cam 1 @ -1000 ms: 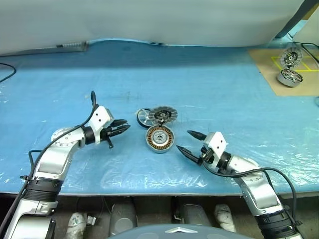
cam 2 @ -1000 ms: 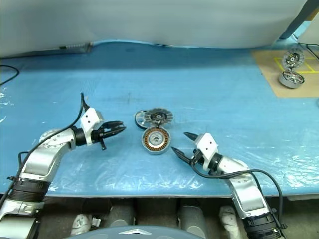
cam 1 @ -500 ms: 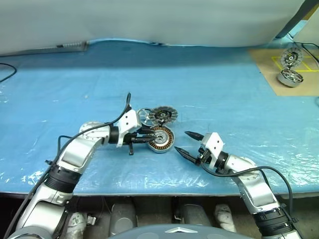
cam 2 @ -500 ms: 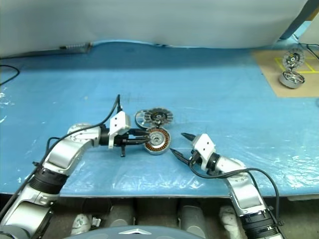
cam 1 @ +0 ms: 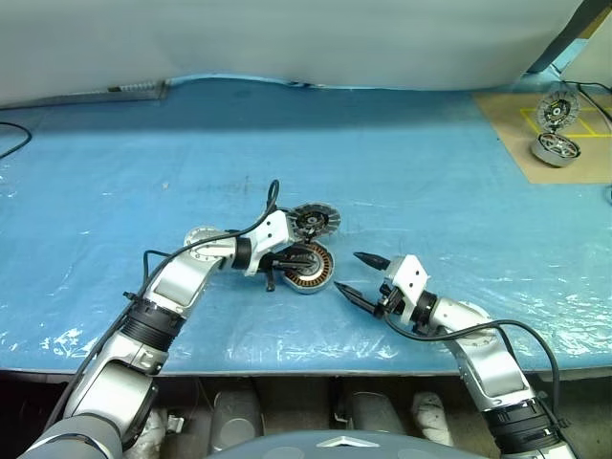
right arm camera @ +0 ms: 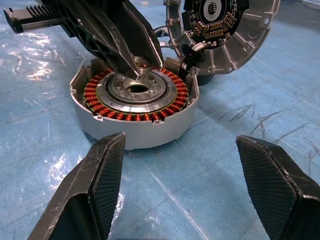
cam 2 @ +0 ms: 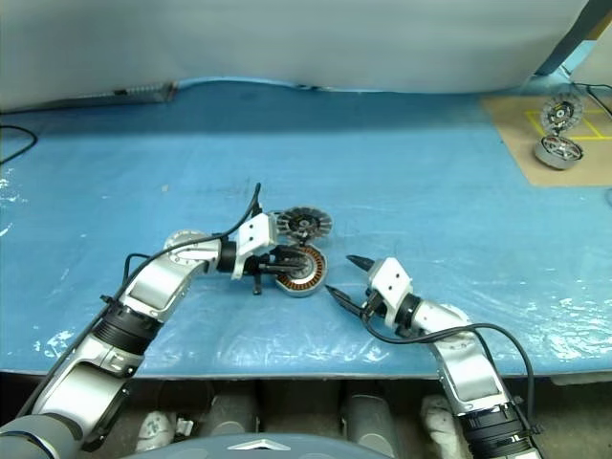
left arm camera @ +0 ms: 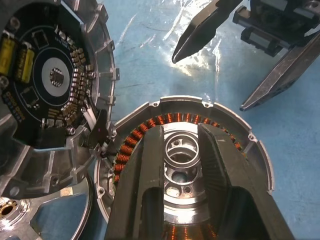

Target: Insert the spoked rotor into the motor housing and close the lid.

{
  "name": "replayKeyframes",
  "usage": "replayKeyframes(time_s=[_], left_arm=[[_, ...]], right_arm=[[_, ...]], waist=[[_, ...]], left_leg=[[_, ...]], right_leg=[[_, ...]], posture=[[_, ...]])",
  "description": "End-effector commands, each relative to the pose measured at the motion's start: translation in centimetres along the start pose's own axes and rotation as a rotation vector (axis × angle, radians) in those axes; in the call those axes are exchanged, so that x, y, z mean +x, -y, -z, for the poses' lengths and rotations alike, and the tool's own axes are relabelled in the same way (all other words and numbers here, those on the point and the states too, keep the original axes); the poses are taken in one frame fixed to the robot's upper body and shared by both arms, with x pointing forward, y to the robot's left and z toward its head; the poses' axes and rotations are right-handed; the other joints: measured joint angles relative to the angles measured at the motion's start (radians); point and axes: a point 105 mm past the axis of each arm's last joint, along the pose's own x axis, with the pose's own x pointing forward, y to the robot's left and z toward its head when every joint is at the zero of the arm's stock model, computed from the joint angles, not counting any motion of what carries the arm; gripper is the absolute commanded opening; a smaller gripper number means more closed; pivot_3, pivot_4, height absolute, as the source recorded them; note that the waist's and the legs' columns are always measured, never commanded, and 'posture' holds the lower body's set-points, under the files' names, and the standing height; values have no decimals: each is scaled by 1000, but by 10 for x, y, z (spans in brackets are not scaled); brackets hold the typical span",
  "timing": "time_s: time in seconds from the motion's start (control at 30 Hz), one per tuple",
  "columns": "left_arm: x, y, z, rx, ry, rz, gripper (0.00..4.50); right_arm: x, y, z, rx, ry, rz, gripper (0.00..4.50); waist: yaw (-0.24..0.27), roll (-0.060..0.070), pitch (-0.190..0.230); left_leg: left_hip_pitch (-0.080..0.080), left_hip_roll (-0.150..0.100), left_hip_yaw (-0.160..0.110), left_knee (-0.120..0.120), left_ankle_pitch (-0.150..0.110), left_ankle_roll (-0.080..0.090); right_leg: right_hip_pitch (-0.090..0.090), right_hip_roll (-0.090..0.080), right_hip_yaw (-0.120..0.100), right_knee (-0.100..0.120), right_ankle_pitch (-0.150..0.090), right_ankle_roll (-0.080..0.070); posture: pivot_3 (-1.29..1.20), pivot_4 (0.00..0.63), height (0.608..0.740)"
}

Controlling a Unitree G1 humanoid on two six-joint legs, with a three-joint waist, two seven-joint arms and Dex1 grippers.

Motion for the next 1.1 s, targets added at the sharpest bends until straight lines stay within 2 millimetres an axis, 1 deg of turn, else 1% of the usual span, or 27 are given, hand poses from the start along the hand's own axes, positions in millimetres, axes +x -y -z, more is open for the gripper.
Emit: replayKeyframes(time_s=[0.03, 0.13, 0.2, 0.27, 0.3, 0.4, 0.5, 0.53, 0.6, 0.73, 0.87, 0.97, 1.0, 1.1], left_arm=[[3, 0, -7, 47, 2, 18, 663], [4, 1, -6, 41, -3, 25, 663], [4, 1, -6, 36, -1, 27, 1421], [4, -1, -6, 37, -1, 21, 1908], [4, -2, -7, 36, 3, 16, 2290], [1, -4, -16, 29, 45, 0, 3389], [-2, -2, -27, 16, 108, 5, 4380], [-4, -1, -28, 11, 120, 10, 4380], [-7, 3, -30, -5, 133, 22, 4169], [-15, 9, -27, -40, 141, 24, 2870], [-26, 8, -21, -66, 163, -47, 1381], [-38, 9, -16, -78, 219, -130, 286], [-42, 9, -16, -90, 239, -158, 20], [-55, 10, -14, -109, 298, -258, 0]], right_arm=[[3, 0, -8, -28, 36, -11, 3757], [4, 0, -8, -30, 35, -9, 3757], [3, 0, -7, -31, 32, -6, 3757], [3, 1, -7, -32, 30, -3, 3757], [3, 1, -7, -31, 29, -1, 3757], [2, 1, -6, -29, 27, 3, 3757], [2, 2, -6, -27, 25, 7, 3757], [1, 2, -5, -27, 24, 7, 3757], [1, 2, -5, -23, 24, 9, 3757], [0, 4, -5, -17, 22, 16, 3757], [-3, 10, -7, -11, 16, 50, 3757], [-7, 19, -14, -11, 20, 85, 3084], [-8, 20, -15, -7, 19, 91, 2799], [-9, 22, -24, -8, 21, 80, 1736]], waist=[[0, 0, 0], [0, 0, 0], [0, 0, 0], [0, 0, 0], [0, 0, 0], [1, 0, 0], [0, 0, 0], [0, 0, 0], [0, 0, 0], [0, 0, 0], [0, 0, 0], [-1, 0, 0], [-1, 0, 0], [0, 0, 0]], left_leg=[[0, 0, 0, 0, 0, 0], [0, 0, 0, 0, 0, 0], [0, 0, 0, 0, 0, 0], [0, 0, 0, 0, 0, 0], [0, 0, 0, 0, 0, 0], [0, 0, 0, 1, 0, 0], [-1, 0, 0, 1, 0, 0], [-1, 0, 0, 1, 0, 0], [-1, 0, 0, 1, 0, 0], [-1, 0, 0, 1, 0, 0], [-1, 0, 0, 1, 0, 0], [-1, 0, 0, 1, 0, 0], [-1, 0, 0, 1, 0, 0], [-1, 0, 0, 1, 0, 0]], right_leg=[[0, 0, 0, 0, 0, 0], [0, 0, 0, 0, 0, 0], [0, 0, 0, 0, 0, 0], [0, 0, 0, 0, 0, 0], [0, 0, 0, 0, 0, 0], [0, 0, 0, 0, 0, 0], [0, 0, 0, 0, 0, 0], [0, 0, 0, 0, 0, 0], [0, 0, 0, 0, 0, 0], [0, 0, 0, 0, 0, 0], [0, 0, 0, 0, 0, 0], [0, 0, 0, 0, 0, 0], [0, 0, 0, 0, 0, 0], [0, 0, 0, 0, 0, 0]], posture=[[0, 150, 740], [0, 150, 740], [0, 150, 740], [0, 150, 740], [0, 150, 740], [0, 150, 740], [0, 150, 740], [0, 150, 740], [0, 150, 740], [0, 150, 740], [0, 150, 740], [0, 150, 740], [0, 150, 740], [0, 150, 740]])
